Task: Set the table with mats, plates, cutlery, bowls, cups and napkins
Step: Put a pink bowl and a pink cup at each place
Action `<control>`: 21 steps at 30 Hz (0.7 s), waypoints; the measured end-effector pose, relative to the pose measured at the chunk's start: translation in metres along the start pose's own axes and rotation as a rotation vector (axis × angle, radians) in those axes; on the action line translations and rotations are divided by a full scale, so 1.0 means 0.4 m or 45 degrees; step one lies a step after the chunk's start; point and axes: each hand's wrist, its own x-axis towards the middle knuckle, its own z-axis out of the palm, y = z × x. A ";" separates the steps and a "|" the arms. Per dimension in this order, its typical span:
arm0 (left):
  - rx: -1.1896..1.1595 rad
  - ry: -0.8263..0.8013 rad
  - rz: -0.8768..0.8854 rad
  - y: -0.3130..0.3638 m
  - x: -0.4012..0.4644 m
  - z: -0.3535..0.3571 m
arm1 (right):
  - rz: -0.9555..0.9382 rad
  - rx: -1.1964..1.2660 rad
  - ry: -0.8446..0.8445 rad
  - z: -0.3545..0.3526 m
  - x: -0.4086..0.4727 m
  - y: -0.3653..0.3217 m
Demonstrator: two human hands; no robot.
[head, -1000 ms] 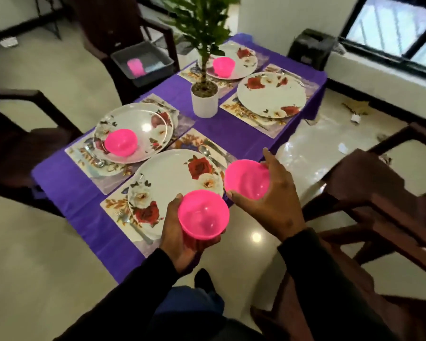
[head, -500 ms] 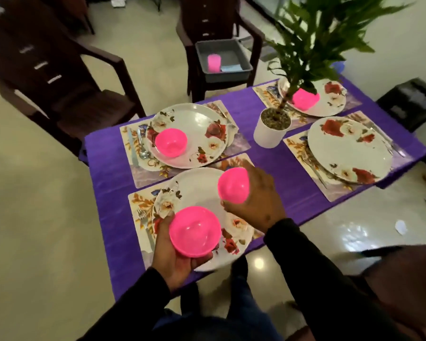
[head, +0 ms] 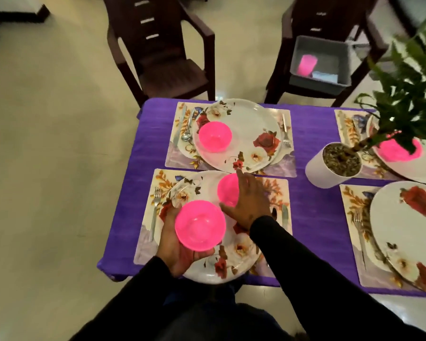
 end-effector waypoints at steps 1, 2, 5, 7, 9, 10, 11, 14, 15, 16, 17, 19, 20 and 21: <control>0.013 0.031 0.017 -0.003 0.001 0.001 | -0.021 -0.008 -0.003 -0.002 0.007 -0.001; 0.023 0.055 0.024 -0.003 0.002 0.005 | -0.034 -0.012 -0.012 -0.006 0.014 -0.004; 0.012 0.047 -0.014 0.013 0.000 0.021 | -0.038 -0.001 -0.028 -0.013 0.022 -0.011; 0.003 0.010 -0.020 0.028 0.002 0.029 | -0.027 0.003 -0.021 -0.011 0.021 -0.012; -0.015 -0.023 -0.028 0.039 0.006 0.035 | -0.017 0.007 -0.012 -0.010 0.017 -0.011; -0.028 -0.035 -0.037 0.042 0.008 0.039 | -0.016 0.007 -0.007 -0.010 0.015 -0.009; -0.039 -0.043 -0.044 0.045 0.009 0.042 | -0.016 0.008 -0.008 -0.011 0.013 -0.008; -0.041 -0.063 -0.062 0.051 0.013 0.048 | 0.001 0.019 -0.035 -0.012 0.009 -0.006; -0.047 -0.065 -0.069 0.051 0.016 0.047 | 0.011 0.025 -0.049 -0.013 0.008 -0.005; -0.056 -0.064 -0.075 0.051 0.019 0.046 | 0.018 0.028 -0.058 -0.012 0.007 -0.004; -0.065 -0.066 -0.082 0.051 0.022 0.044 | 0.025 0.030 -0.061 -0.012 0.005 -0.002; -0.082 -0.064 -0.088 0.050 0.025 0.042 | 0.036 0.036 -0.061 -0.012 0.003 0.001; -0.086 -0.064 -0.085 0.049 0.026 0.041 | 0.041 0.039 -0.065 -0.012 0.002 0.001; -0.086 -0.069 -0.082 0.048 0.026 0.040 | 0.045 0.042 -0.068 -0.014 0.003 0.001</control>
